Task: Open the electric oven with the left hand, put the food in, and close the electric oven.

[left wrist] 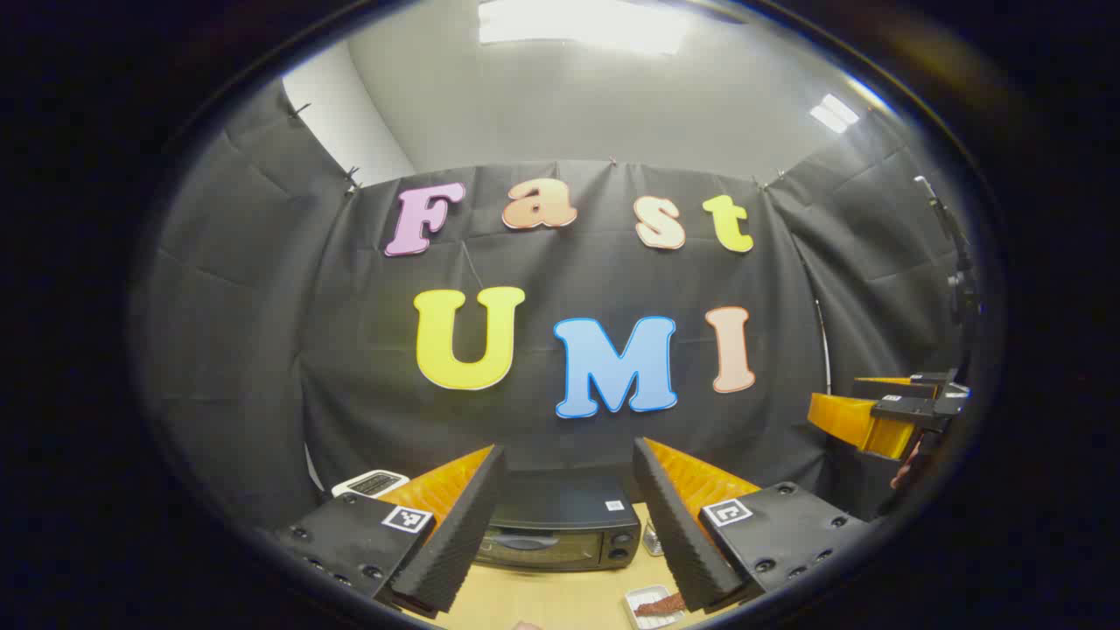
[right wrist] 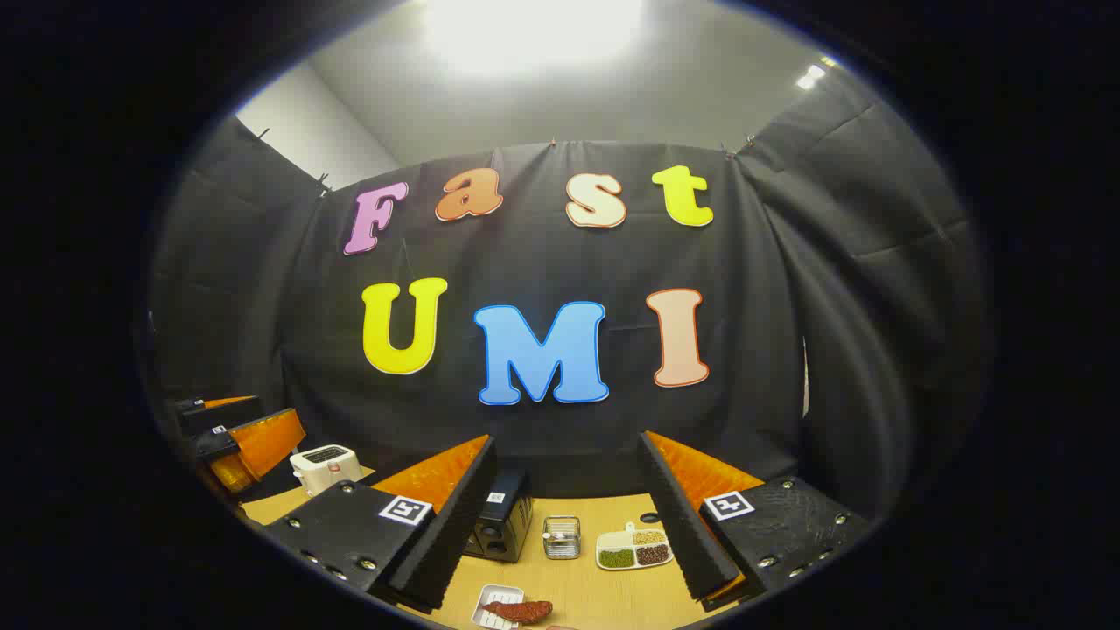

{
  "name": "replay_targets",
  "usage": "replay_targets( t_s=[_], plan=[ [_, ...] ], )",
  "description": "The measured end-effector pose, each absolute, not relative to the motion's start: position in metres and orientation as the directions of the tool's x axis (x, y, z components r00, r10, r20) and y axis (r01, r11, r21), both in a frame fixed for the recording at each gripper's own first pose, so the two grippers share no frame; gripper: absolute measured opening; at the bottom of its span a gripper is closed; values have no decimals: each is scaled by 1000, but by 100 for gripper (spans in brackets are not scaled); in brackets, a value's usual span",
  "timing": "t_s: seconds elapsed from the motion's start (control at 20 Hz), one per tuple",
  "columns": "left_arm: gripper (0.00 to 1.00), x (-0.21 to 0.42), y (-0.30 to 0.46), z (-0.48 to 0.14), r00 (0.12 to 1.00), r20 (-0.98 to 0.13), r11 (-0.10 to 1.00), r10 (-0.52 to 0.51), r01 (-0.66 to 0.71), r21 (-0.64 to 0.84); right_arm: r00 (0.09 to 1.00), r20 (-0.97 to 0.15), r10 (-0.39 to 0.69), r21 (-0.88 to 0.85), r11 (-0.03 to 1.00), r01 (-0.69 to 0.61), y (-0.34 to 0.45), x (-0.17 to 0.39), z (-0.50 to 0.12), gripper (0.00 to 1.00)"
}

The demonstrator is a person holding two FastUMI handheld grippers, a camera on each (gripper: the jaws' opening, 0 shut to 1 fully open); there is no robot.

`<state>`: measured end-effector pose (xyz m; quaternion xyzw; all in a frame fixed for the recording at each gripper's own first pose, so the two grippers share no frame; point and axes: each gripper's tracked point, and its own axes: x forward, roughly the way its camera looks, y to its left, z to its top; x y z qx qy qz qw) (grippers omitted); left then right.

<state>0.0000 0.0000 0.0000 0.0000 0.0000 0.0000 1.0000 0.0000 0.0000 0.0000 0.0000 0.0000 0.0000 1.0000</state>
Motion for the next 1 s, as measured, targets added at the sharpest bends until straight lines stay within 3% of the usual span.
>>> replay_targets(
  t_s=[0.2,0.25,0.4,0.55,0.75,1.0],
  plan=[
    [100,4,-7,-3,1000,-8,1000,10,-10,-22,1000,-13,24,-8,1000,-25,-1,-2,-6,97],
    [91,6,-9,-3,1000,-6,1000,7,-7,-28,1000,-12,28,-9,1000,-28,-2,-3,-7,97],
    [100,10,-4,0,1000,8,1000,12,-12,-4,1000,-5,22,-24,999,-22,-5,-1,-6,97],
    [100,11,0,-3,1000,9,1000,-7,7,1,1000,-2,6,-18,1000,-6,-5,0,-2,97],
    [90,17,13,-7,1000,7,999,-26,26,-31,999,13,-33,5,999,33,9,7,1,97],
    [91,36,30,-27,998,-21,998,-53,52,-42,998,-1,-67,3,998,67,28,11,-3,97]
  ],
)
